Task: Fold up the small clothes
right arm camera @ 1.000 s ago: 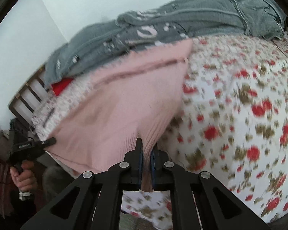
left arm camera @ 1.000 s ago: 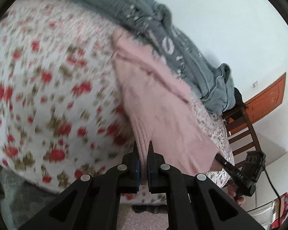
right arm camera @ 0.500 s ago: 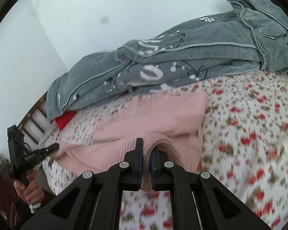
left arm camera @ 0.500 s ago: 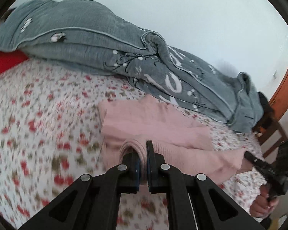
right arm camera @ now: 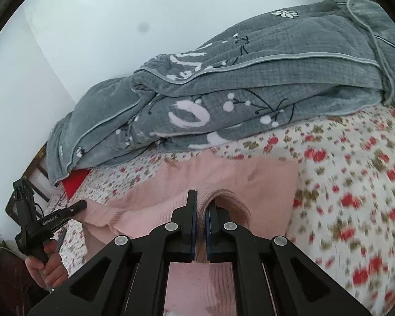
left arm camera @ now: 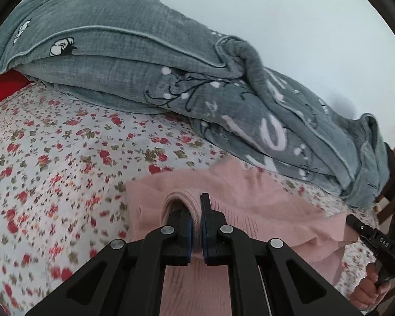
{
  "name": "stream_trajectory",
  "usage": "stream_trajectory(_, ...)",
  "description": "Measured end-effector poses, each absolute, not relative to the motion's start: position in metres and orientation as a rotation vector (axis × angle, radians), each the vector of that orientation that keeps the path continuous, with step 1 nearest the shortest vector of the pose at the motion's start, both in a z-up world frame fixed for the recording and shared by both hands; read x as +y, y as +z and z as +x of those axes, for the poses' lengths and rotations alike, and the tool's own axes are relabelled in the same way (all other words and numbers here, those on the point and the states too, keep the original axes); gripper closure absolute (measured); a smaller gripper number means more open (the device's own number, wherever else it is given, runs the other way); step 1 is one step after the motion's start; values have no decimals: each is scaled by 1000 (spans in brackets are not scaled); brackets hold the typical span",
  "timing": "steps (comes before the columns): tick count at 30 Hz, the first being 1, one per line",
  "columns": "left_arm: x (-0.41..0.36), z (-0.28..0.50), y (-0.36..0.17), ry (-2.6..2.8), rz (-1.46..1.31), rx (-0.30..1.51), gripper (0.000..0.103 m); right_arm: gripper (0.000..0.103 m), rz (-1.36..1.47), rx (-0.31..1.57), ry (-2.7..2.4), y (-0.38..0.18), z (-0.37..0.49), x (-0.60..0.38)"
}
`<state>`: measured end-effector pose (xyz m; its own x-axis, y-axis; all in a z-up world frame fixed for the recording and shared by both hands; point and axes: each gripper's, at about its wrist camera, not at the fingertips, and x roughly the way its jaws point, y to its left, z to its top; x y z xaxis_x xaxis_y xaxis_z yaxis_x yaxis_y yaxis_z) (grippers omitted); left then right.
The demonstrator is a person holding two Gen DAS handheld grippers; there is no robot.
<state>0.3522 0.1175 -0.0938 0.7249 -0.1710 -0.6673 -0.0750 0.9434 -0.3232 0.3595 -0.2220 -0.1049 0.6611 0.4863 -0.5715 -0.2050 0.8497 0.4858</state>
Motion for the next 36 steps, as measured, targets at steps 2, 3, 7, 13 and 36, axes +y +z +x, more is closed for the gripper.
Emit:
stream_trajectory(2, 116, 364, -105, -11, -306, 773, 96, 98, 389, 779, 404, -114, 381, -217)
stream_trajectory(3, 115, 369, -110, 4, -295, 783, 96, 97, 390, 791, 404, -118, 388, -215)
stream_trajectory(7, 107, 387, -131, 60, -233, 820, 94, 96, 376, 842, 378, -144, 420, -205)
stream_trajectory(13, 96, 394, -142, 90, -155, 836, 93, 87, 360, 853, 352, -166, 435, -202)
stream_trajectory(36, 126, 389, -137, 4, -288, 851, 44, 50, 487, 708, 319, -166, 422, -244)
